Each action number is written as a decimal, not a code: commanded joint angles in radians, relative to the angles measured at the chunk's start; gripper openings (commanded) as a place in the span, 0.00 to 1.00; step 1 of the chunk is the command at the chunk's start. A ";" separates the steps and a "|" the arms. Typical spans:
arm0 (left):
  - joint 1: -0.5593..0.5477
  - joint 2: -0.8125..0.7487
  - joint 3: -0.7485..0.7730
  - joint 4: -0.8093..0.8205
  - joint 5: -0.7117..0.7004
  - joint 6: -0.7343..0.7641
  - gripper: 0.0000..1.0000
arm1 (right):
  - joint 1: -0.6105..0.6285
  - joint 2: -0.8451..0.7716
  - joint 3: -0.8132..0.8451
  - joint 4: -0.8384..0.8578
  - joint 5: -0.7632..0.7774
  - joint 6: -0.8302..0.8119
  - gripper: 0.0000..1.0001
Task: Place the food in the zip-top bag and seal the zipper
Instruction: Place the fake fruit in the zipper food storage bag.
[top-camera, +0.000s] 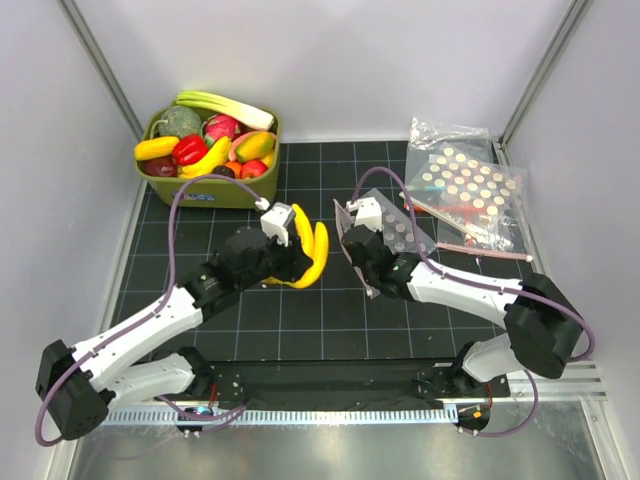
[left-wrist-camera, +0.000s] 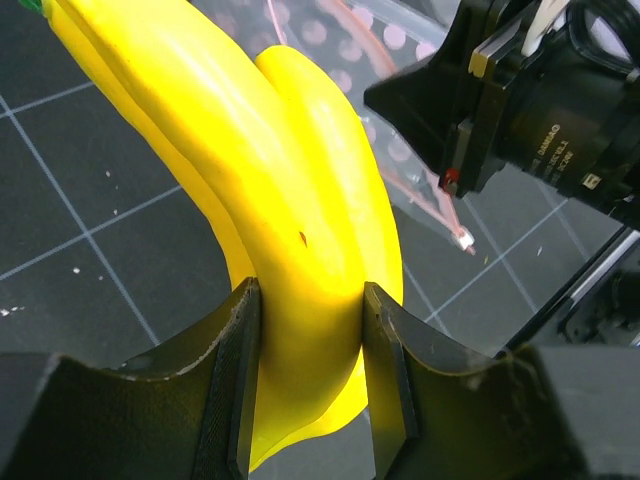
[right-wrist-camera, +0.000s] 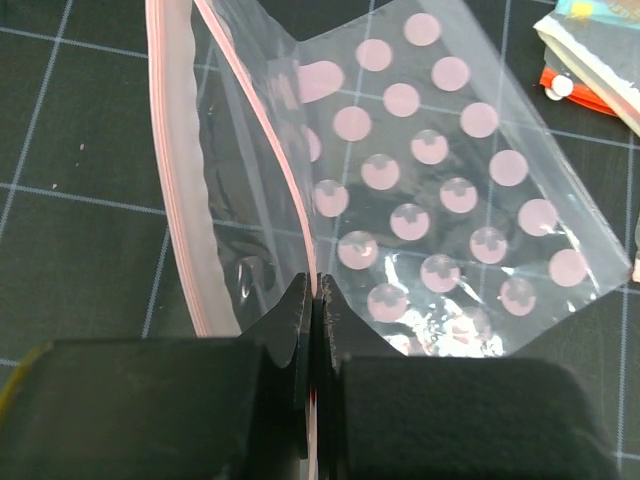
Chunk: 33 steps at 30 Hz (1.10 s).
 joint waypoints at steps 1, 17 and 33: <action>0.003 -0.069 -0.077 0.151 -0.034 -0.053 0.00 | 0.004 -0.020 0.024 0.073 -0.034 0.026 0.01; 0.003 -0.254 -0.329 0.745 0.009 -0.210 0.00 | 0.004 -0.115 -0.041 0.173 -0.295 0.109 0.01; 0.003 -0.207 -0.342 1.241 0.291 -0.204 0.00 | 0.004 -0.155 -0.027 0.211 -0.683 0.226 0.01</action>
